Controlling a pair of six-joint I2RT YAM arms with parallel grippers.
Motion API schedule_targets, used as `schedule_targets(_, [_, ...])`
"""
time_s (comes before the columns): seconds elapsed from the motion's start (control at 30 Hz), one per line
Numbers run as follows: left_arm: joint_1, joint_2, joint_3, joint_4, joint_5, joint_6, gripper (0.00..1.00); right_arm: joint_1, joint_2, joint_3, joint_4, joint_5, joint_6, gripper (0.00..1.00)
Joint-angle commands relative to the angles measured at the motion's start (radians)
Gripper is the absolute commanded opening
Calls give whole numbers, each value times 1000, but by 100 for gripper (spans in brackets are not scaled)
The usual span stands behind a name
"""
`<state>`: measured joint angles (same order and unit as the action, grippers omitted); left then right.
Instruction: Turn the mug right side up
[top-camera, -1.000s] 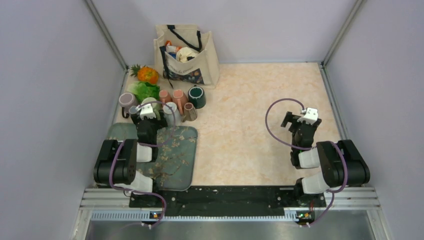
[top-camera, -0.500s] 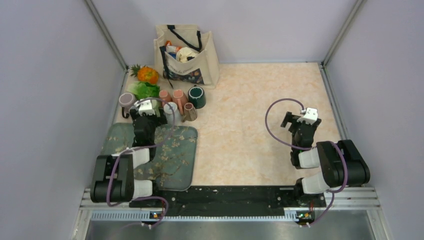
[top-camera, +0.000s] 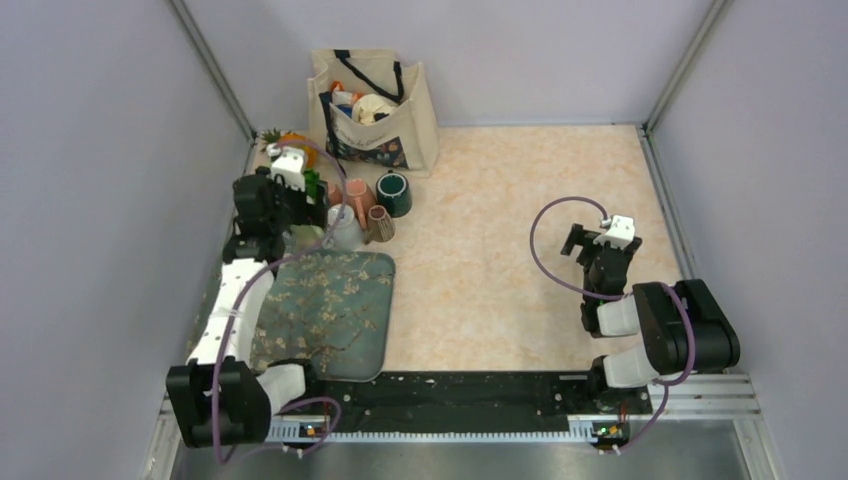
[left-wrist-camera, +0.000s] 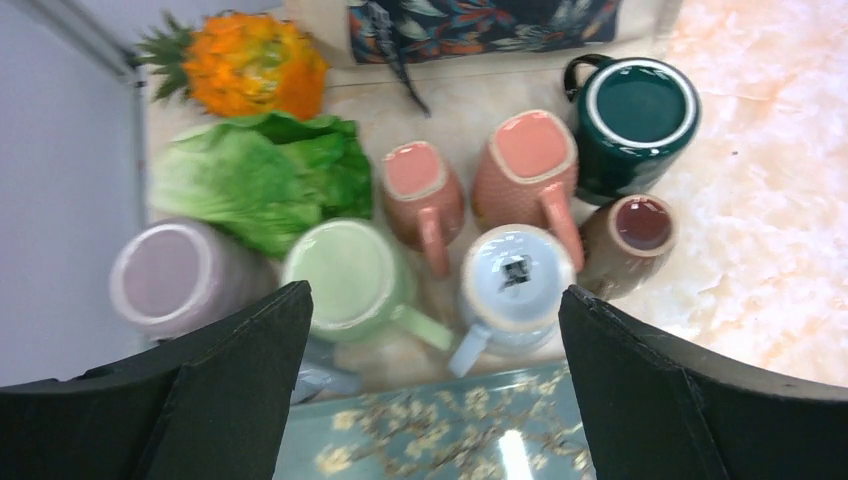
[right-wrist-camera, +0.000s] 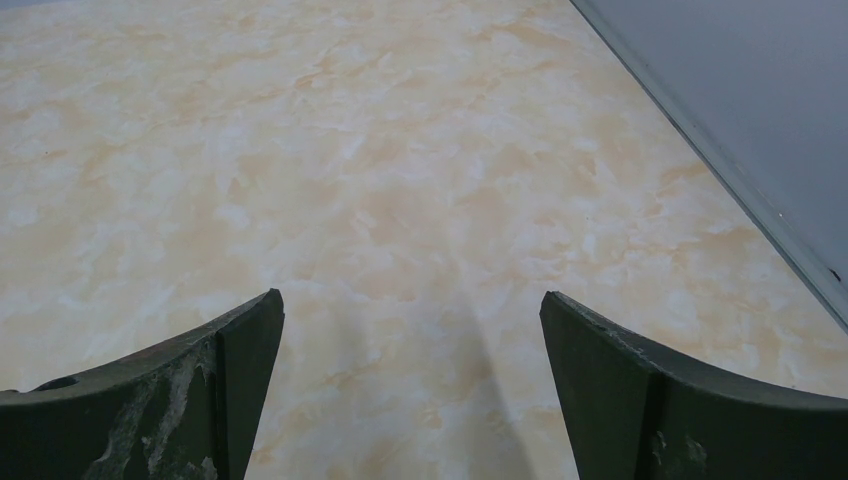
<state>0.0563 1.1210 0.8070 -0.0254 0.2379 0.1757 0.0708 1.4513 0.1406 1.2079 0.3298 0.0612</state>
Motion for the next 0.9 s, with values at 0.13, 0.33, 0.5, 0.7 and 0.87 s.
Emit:
schedule_targets(0.13, [354, 233, 455, -614, 142, 205, 80, -13, 6, 32, 34, -14, -4, 99])
schedule_targets(0.33, [444, 436, 568, -589, -21, 331, 64, -13, 6, 33, 35, -15, -6, 99])
schedule_targets(0.5, [463, 574, 610, -481, -62, 325, 54, -13, 6, 31, 36, -16, -5, 99])
schedule_targets(0.7, [465, 724, 687, -468, -48, 330, 48, -13, 7, 39, 24, -57, -21, 99])
schedule_targets(0.87, [465, 796, 717, -502, 43, 345, 50, -13, 7, 39, 24, -59, -21, 99])
